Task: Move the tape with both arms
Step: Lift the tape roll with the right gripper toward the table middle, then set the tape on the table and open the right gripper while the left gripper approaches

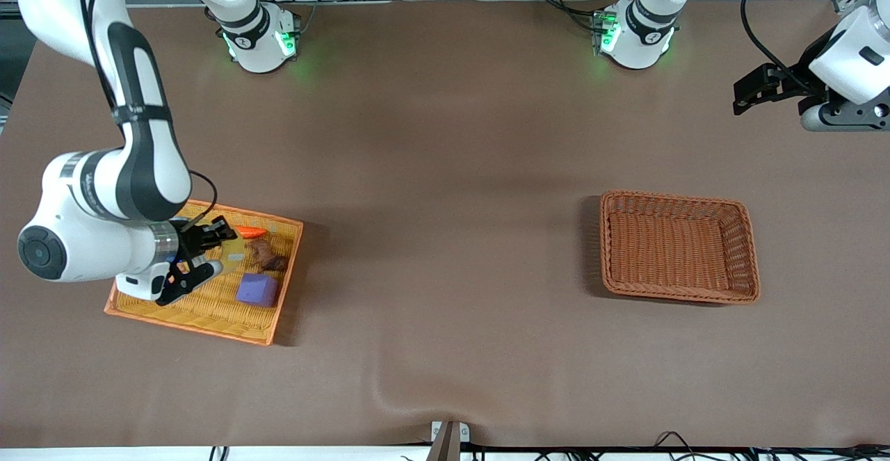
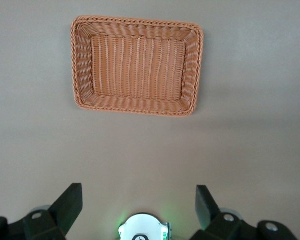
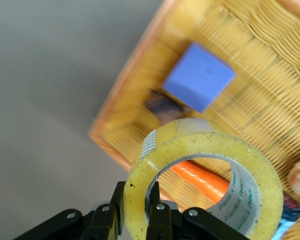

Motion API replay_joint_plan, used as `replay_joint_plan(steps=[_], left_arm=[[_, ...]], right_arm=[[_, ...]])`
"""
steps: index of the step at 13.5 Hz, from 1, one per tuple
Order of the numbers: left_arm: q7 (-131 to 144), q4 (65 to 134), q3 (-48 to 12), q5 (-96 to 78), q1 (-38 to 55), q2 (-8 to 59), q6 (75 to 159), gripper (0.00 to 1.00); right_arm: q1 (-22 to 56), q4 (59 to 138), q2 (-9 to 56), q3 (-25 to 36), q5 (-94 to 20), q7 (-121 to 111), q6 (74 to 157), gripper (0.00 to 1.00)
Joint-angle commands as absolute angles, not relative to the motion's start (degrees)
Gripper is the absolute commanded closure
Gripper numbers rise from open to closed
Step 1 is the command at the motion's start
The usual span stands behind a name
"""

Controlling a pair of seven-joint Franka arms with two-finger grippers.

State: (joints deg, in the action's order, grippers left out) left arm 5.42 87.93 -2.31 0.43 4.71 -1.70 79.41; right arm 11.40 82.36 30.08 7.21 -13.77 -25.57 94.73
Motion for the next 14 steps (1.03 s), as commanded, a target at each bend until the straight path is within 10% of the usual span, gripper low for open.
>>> replay_joint_plan(steps=[1, 9, 14], left_arm=[[5.7, 86.2, -2.2, 0.0, 4.4, -0.5, 78.3, 0.0], [5.5, 86.4, -2.2, 0.1, 3.5, -1.0, 78.2, 0.0], [5.4, 86.6, -2.3, -0.5, 2.1, -1.2, 78.2, 0.0]], right_arm=[[20.3, 77.7, 30.3, 6.7, -14.7, -11.7, 94.3, 1.0], [45.4, 71.4, 47.2, 6.4, -14.3, 28.9, 128.4, 1.0], [47.8, 61.9, 58.0, 6.3, -14.6, 32.6, 132.5, 0.88]])
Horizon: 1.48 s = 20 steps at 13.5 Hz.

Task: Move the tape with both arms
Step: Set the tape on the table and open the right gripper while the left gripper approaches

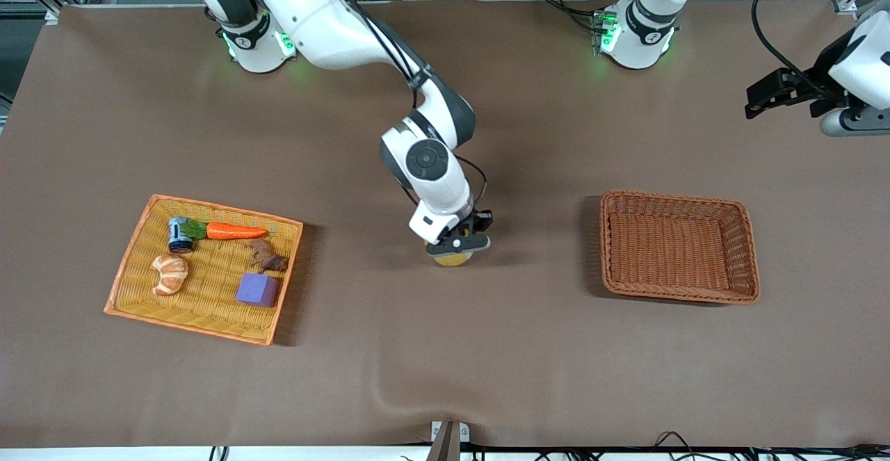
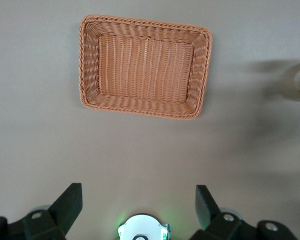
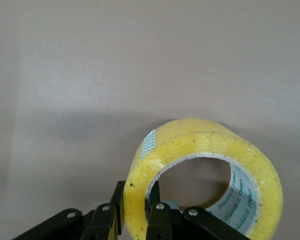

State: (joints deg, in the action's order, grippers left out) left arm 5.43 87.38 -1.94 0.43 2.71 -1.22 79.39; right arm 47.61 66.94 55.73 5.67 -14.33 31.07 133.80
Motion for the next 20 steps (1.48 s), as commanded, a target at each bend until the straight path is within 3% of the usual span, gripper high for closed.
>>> replay_joint_plan(steps=[1, 2, 3, 9, 15, 18, 20], left_arm=[[5.4, 86.7, -2.3, -0.6, 2.0, -1.3, 78.4, 0.0], [5.4, 86.6, -2.3, -0.6, 1.9, -1.2, 78.8, 0.0], [5.3, 86.7, -2.2, -0.6, 1.9, -1.0, 79.5, 0.0], [5.5, 88.0, -2.6, -0.6, 2.1, -0.4, 79.4, 0.0], [14.6, 88.2, -7.6, -1.7, 4.5, 6.1, 83.8, 0.0], [27.2, 88.2, -12.9, -2.5, 6.0, 12.5, 91.5, 0.0], [30.2, 89.8, -13.4, -3.0, 9.0, 18.8, 100.7, 0.0]], right_arm=[[48.0, 61.9, 57.8, 6.3, -14.9, 33.3, 132.5, 0.44], [48.6, 62.9, 56.8, 6.3, -14.7, 35.0, 132.5, 0.13], [48.8, 65.3, 54.3, 6.3, -14.7, 35.3, 132.5, 0.0], [44.7, 69.0, 37.9, 11.0, -13.8, 34.2, 114.2, 0.0], [31.1, 71.2, 23.0, 11.8, -13.8, 20.5, 94.5, 0.0], [23.3, 73.5, 16.5, 11.0, -13.9, 16.9, 90.1, 0.0], [17.6, 76.4, 11.6, 11.0, -13.8, 15.3, 88.4, 0.0]])
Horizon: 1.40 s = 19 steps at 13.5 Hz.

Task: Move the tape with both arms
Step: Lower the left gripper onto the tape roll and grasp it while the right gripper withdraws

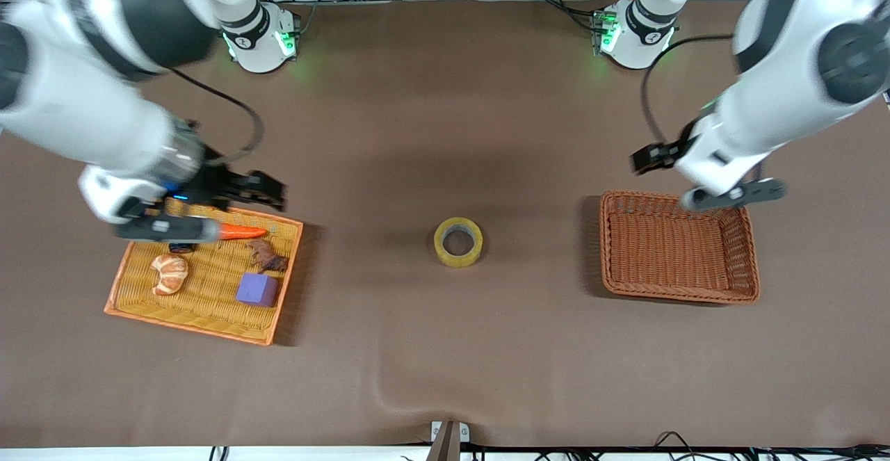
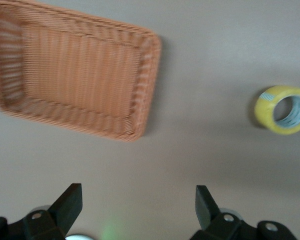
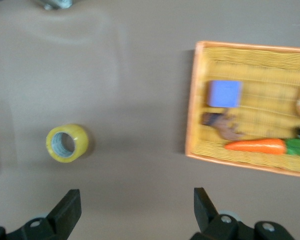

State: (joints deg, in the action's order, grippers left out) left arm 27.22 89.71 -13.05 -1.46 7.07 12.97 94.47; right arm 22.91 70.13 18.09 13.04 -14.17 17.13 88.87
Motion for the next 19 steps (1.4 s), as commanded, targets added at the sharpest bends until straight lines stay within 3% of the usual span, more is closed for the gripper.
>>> replay_joint_plan(steps=[1, 3, 6, 7, 9, 16, 17, 19], left_arm=[[33.6, 90.3, -13.7, -3.6, 10.6, 22.7, 105.8, 0.0], [41.1, 90.1, -13.8, -2.1, 16.4, 26.6, 111.0, 0.0], [44.8, 89.5, -13.8, -2.2, 21.5, 32.7, 119.8, 0.0], [44.7, 89.5, -13.8, -2.0, 22.1, 34.2, 121.9, 0.0], [44.7, 89.5, -13.8, -1.9, 22.8, 36.3, 126.9, 0.0], [43.9, 85.6, -13.2, -1.8, 27.0, 44.7, 132.0, 0.0], [43.8, 85.7, -13.2, -1.7, 27.0, 45.3, 133.1, 0.01], [41.5, 85.6, -13.2, -1.8, 26.9, 46.1, 133.2, 0.14]], right_arm=[[14.7, 77.1, 9.8, 10.7, -13.0, 11.9, 85.8, 0.0], [7.9, 76.4, 7.8, 8.9, -12.3, 7.8, 81.1, 0.0], [6.9, 78.4, 4.7, 9.1, 1.9, -0.5, 83.0, 0.0], [6.6, 82.3, 2.4, 9.1, 3.7, -1.5, 85.8, 0.0], [4.1, 91.5, -2.6, 9.0, 1.7, -2.2, 90.7, 0.0], [2.9, 91.1, -2.7, 9.1, -0.7, -2.2, 86.6, 0.0], [2.9, 90.8, -2.6, 9.1, -0.8, -2.2, 86.6, 0.0], [3.2, 90.8, -2.5, 9.0, -0.9, -2.1, 87.2, 0.0]])
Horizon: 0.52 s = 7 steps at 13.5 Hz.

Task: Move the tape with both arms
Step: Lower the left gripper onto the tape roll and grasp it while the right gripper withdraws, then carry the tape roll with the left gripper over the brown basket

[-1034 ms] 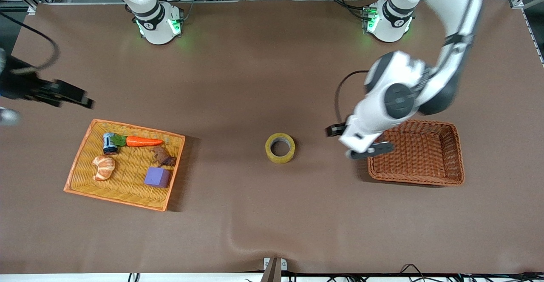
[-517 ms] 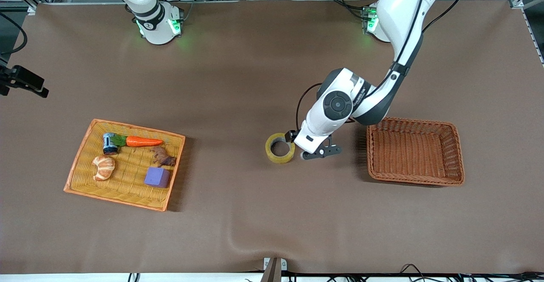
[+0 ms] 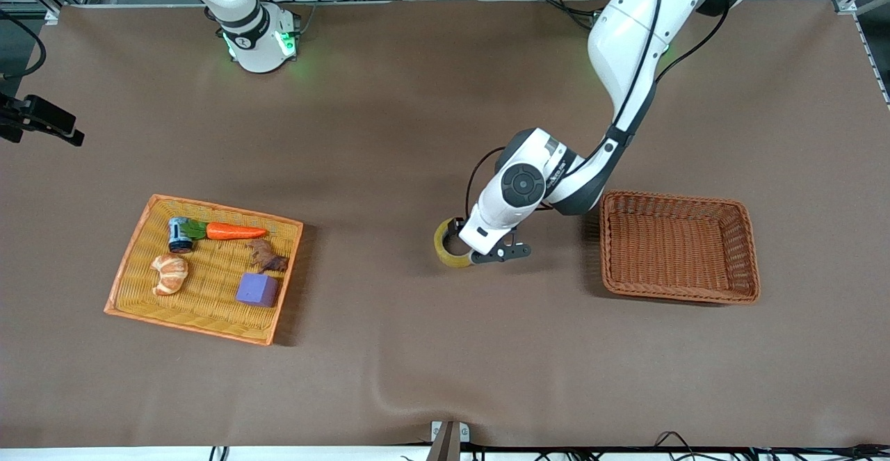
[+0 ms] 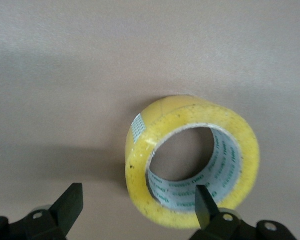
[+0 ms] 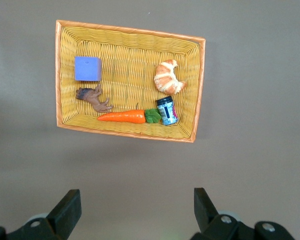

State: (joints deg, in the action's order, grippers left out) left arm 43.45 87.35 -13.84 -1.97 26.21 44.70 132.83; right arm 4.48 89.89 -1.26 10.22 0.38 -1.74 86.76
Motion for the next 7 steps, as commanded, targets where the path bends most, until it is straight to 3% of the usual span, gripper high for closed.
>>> replay_joint_plan(steps=[1, 5, 7], left_arm=[[41.4, 85.6, -13.2, -1.8, 26.9, 46.3, 133.2, 0.17], [41.0, 85.3, -13.2, -1.8, 26.8, 46.9, 133.3, 0.26], [41.0, 85.3, -13.2, -1.8, 26.9, 47.0, 133.3, 0.52]], right_arm=[[3.3, 90.8, -2.4, 9.0, -1.5, -2.0, 87.4, 0.0], [3.3, 90.6, -2.2, 8.8, -3.3, -1.9, 89.1, 0.0], [3.5, 90.4, -2.2, 8.7, -3.5, -1.9, 89.3, 0.0]])
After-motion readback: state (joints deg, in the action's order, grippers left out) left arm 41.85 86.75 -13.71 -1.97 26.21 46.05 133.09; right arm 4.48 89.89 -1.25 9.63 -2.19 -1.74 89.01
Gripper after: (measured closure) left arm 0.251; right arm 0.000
